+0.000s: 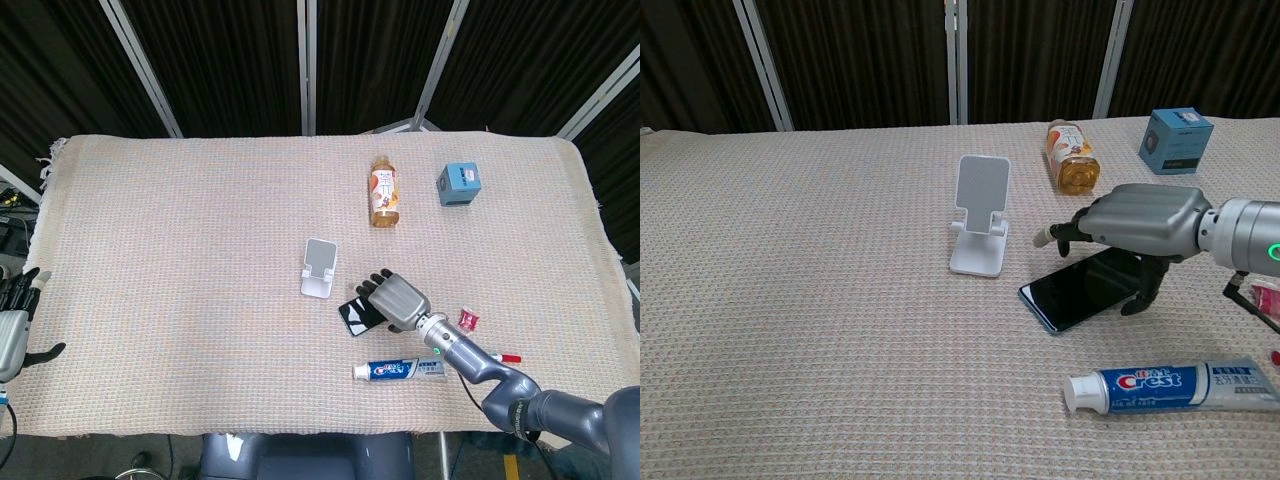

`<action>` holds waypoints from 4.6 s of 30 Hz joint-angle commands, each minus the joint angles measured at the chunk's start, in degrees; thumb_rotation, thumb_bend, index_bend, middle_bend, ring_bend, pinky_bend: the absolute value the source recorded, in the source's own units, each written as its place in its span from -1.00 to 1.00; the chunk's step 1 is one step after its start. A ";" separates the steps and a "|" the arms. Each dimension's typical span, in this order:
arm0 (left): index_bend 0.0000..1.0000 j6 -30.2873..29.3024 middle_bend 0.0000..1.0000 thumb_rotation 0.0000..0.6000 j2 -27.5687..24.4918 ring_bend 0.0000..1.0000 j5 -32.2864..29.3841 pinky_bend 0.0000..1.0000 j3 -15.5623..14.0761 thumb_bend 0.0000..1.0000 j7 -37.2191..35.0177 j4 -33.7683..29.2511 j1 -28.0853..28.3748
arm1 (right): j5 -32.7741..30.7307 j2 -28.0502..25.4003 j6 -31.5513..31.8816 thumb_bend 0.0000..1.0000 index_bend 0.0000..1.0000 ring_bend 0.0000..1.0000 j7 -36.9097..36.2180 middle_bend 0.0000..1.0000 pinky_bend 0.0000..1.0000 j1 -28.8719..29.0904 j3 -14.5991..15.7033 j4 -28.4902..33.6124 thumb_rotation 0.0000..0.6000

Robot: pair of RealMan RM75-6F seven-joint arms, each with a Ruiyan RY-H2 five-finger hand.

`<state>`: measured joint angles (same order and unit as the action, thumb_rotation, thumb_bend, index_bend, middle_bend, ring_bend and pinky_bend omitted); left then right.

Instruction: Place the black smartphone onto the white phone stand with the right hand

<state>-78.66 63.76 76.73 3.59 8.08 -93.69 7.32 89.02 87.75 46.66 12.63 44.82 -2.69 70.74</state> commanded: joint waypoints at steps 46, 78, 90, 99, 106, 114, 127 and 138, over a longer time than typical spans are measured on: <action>-1.00 0.55 -1.00 1.00 -0.94 -1.00 -0.08 -1.00 0.00 -1.00 -2.14 -0.51 0.16 | 15.14 -7.80 15.41 -0.46 -0.03 0.04 16.76 0.09 -0.23 5.57 -0.70 4.73 1.00; -1.00 3.09 -1.00 1.00 -0.62 -1.00 -3.74 -1.00 0.87 -1.00 -2.70 1.45 0.82 | 23.35 -0.82 4.50 -0.43 -0.03 0.04 23.24 0.07 -0.23 21.45 0.23 -11.74 1.00; -1.00 3.57 -1.00 1.00 -0.22 -1.00 -4.65 -1.00 1.00 -1.00 -2.01 1.84 1.03 | 24.89 -0.55 5.26 -0.43 -0.04 0.04 21.53 0.04 -0.23 23.48 2.55 -15.43 1.00; -1.00 3.85 -1.00 1.00 0.07 -1.00 -5.14 -1.00 1.05 -1.00 -1.51 2.10 1.18 | 25.00 1.01 5.74 -0.43 -0.07 0.01 20.50 -0.01 -0.23 24.32 3.82 -17.87 1.00; -1.00 4.11 -1.00 1.00 0.11 -1.00 -5.41 -1.00 1.08 -1.00 -1.42 2.10 1.29 | 23.80 2.02 5.64 -0.43 -0.07 0.01 20.29 -0.01 -0.23 24.77 3.50 -18.98 1.00; -1.00 4.07 -1.00 1.00 0.02 -1.00 -5.37 -1.00 1.07 -1.00 -1.59 2.05 1.27 | 22.73 2.33 4.69 -0.44 -0.17 -0.04 20.60 -0.10 -0.23 25.11 3.46 -19.53 1.00; -1.00 3.94 -1.00 1.00 -0.02 -1.00 -5.13 -1.00 0.95 -1.00 -1.50 1.85 1.26 | 21.27 3.00 5.04 -0.44 -0.42 -0.14 21.36 -0.40 -0.23 24.55 3.84 -19.36 1.00; -1.00 3.71 -1.00 1.00 -0.02 -1.00 -4.86 -1.00 0.86 -1.00 -1.46 1.73 1.21 | 20.39 2.45 6.33 -0.45 -0.43 -0.16 21.77 -0.51 -0.23 23.42 4.23 -19.29 1.00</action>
<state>-74.95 63.74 71.87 4.45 6.62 -91.96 8.53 109.45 90.24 52.96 34.38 68.29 1.51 51.41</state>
